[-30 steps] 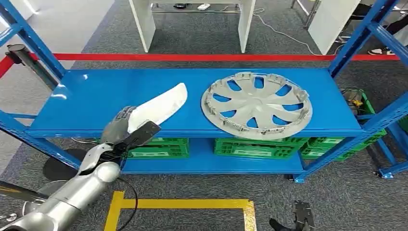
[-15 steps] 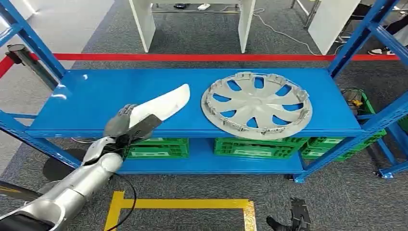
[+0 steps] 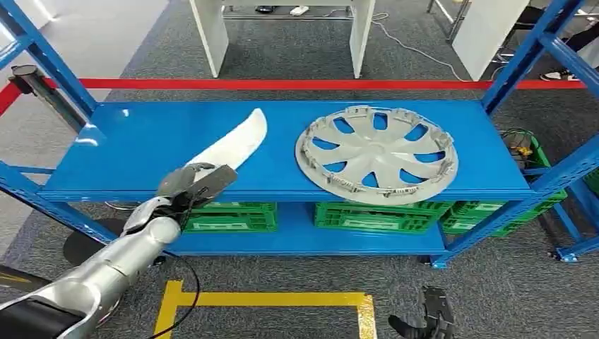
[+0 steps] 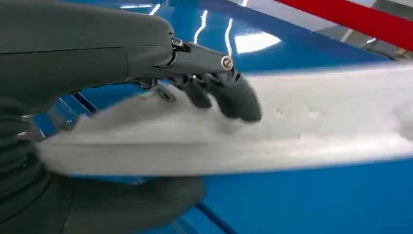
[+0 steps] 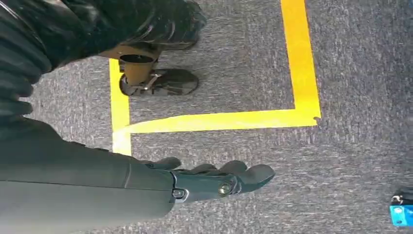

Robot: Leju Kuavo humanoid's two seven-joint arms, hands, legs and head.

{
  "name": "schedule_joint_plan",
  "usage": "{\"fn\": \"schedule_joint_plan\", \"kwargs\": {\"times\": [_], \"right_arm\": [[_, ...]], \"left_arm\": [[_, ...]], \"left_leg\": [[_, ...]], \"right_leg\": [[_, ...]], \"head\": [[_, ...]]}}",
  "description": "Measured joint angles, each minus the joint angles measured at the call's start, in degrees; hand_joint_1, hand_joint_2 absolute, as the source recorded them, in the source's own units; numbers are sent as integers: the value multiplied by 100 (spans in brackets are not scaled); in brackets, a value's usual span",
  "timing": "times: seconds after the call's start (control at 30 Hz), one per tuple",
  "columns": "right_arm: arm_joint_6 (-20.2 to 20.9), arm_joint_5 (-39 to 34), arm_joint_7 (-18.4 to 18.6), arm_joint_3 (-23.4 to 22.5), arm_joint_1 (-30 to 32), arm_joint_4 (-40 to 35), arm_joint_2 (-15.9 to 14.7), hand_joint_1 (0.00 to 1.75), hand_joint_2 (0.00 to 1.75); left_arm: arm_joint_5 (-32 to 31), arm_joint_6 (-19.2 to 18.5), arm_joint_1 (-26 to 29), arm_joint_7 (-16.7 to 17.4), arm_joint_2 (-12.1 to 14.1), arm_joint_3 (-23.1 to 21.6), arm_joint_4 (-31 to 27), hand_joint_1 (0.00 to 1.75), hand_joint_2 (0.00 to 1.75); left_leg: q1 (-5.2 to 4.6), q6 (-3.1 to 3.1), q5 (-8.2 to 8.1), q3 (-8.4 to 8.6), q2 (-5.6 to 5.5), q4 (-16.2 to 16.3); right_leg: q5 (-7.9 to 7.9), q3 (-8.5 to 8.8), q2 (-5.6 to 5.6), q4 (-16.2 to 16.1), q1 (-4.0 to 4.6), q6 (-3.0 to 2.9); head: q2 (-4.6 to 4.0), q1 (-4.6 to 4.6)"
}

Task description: Take the parts from the cabinet and place them on the table.

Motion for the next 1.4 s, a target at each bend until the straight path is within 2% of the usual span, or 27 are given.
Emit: {"fn": "schedule_joint_plan", "kwargs": {"times": [0.3,0.67,0.73,0.87,0.93,1.23,1.4], "right_arm": [[-9,15,2,-9,-58,0,0,0,175],[0,33,13,-11,-99,0,2,0,175],[-2,31,11,-13,-103,0,2,0,175],[-15,31,-28,-39,-97,0,2,0,175],[-15,29,-65,-52,-93,0,2,0,175],[-11,46,-124,-170,-73,0,7,0,175],[9,74,-133,-201,-70,0,7,0,175]], "left_arm": [[57,240,-89,-89,-13,-4,231,175,175],[131,328,-160,-177,-61,-4,282,175,175],[131,549,-153,-262,-87,-4,288,175,175],[-52,1245,-56,-463,-197,-4,234,175,175],[-125,1414,25,-550,-238,-4,46,175,175],[-356,1735,292,-1044,-243,127,-1333,175,175],[-532,1884,412,-1220,-236,184,-1802,175,175]], "left_leg": [[0,0,0,3,-1,0],[0,-1,8,12,-1,0],[0,-1,8,12,-1,0],[0,-1,8,10,-1,0],[0,-1,8,8,-1,2],[0,-1,7,1,-1,2],[0,-1,8,1,-1,2]], "right_leg": [[0,3,-4,0,0,0],[6,13,-5,0,0,3],[6,13,-5,0,0,3],[7,9,-3,0,0,3],[7,7,-3,0,0,2],[7,0,-2,0,0,2],[7,0,-3,0,0,2]], "head": [[0,0],[0,0],[0,0],[0,0],[0,0],[0,0],[0,0]]}}
